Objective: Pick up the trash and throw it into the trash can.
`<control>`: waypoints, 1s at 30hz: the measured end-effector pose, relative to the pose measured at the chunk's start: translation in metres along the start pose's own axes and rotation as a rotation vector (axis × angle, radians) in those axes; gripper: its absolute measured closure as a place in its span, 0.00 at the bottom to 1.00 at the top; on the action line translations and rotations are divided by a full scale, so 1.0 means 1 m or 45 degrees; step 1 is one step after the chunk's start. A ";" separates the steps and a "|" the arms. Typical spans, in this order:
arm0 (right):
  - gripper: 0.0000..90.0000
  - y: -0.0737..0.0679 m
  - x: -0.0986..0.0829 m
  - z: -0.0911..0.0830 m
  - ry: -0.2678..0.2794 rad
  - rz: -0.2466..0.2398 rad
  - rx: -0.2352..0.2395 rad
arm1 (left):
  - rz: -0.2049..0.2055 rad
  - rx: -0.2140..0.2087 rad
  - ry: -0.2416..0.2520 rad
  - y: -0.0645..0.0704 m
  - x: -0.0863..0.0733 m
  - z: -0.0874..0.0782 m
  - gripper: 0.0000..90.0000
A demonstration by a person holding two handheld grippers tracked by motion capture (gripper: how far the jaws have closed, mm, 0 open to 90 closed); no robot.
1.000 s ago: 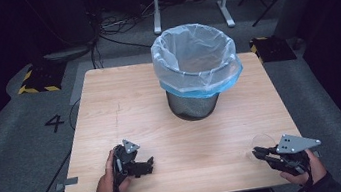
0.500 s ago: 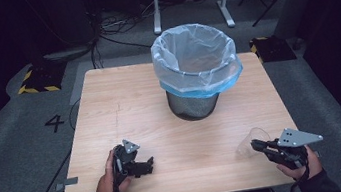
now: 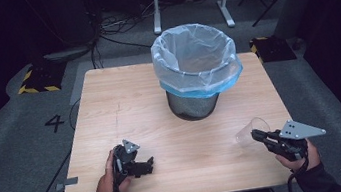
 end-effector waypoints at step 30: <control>0.95 0.046 0.113 -0.014 0.337 -0.028 -0.240 | 0.002 -0.002 -0.001 0.000 0.000 0.000 0.00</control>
Point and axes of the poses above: each handheld gripper's, and its own axes: z roughly forward along the jaws, x roughly out of its top, y roughly to its right, the point moved 10 cm from there along z, roughly forward along the jaws, and after that the axes turned 2 degrees about z, right-handed, at the moved point
